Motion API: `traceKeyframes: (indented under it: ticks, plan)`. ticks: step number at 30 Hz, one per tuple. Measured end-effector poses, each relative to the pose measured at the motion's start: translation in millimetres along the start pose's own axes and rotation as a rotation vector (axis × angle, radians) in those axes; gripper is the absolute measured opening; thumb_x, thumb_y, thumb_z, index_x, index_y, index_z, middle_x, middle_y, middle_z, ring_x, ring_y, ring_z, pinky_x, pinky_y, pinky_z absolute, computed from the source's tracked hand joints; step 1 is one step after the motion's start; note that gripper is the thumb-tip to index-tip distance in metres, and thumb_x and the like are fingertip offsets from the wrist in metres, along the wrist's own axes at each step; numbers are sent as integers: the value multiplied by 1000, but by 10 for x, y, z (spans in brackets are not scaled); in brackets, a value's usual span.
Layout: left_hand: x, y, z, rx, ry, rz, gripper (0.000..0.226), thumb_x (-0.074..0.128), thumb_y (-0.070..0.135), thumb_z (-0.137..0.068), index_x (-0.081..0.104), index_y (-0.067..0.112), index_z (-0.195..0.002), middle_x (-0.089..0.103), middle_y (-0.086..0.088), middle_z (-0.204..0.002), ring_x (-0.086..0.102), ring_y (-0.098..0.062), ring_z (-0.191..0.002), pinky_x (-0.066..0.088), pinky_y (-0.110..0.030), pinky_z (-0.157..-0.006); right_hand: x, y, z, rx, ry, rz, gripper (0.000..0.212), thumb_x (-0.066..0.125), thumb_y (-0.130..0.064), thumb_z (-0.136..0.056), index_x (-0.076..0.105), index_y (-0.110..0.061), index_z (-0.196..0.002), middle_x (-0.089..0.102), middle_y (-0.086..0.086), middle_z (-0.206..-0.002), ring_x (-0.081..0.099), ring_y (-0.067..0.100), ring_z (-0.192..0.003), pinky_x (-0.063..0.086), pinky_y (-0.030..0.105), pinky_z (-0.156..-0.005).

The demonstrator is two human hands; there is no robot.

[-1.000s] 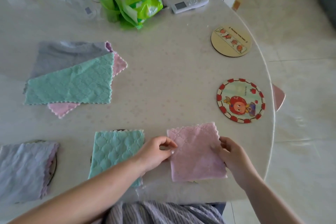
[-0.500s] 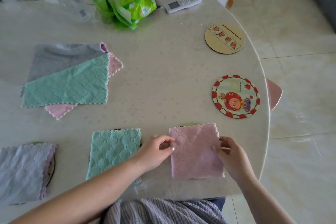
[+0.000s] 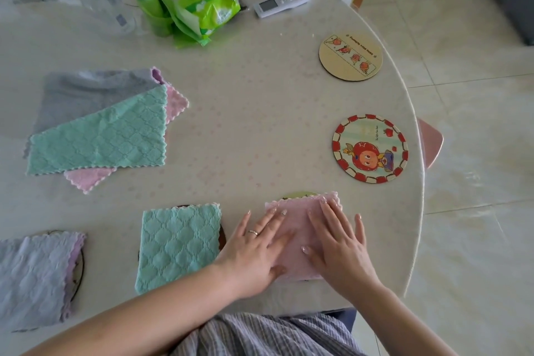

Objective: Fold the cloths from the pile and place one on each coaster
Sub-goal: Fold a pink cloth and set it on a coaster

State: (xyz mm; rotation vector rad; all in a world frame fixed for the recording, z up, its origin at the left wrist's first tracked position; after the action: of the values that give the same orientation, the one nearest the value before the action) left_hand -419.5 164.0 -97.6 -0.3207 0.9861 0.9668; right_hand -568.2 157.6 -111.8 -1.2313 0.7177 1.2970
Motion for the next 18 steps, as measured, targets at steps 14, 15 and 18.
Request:
traceKeyframes:
  ticks: [14,15,18]
  plan:
    - [-540,-1121,475,-342,503,533,39,37,22,-93,56,16,-126,56,3,-130,53,-17,-119,38,-29,-103,-378,-884,-662,-185,91,-125,49,36,-40,-86,47,-30,-133,36,-1,-149,17,13,-141,13,50,-114]
    - [-521,-1334,586,-399,535,543,40,36,24,-91,58,15,-123,59,2,-127,55,-18,-116,41,-30,-100,-403,-1077,-777,-236,89,-123,48,37,-38,-85,51,-28,-130,39,1,-147,21,16,-140,18,52,-113]
    - [-372,-1920,928,-556,563,518,36,40,24,-95,58,13,-124,57,-2,-129,52,-20,-119,40,-33,-102,-415,-1669,-1107,-383,52,-45,47,38,-36,-83,57,-24,-124,44,6,-143,33,22,-136,26,57,-107]
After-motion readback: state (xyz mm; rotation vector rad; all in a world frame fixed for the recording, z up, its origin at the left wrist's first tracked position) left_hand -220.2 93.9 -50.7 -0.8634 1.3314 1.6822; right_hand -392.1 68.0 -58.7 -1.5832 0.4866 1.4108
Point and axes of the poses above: each hand's wrist, its own z-axis away from the middle knuckle, its own x-axis out of the palm, y = z × x, the point moved 7 cm from there along -z, towards the middle knuckle
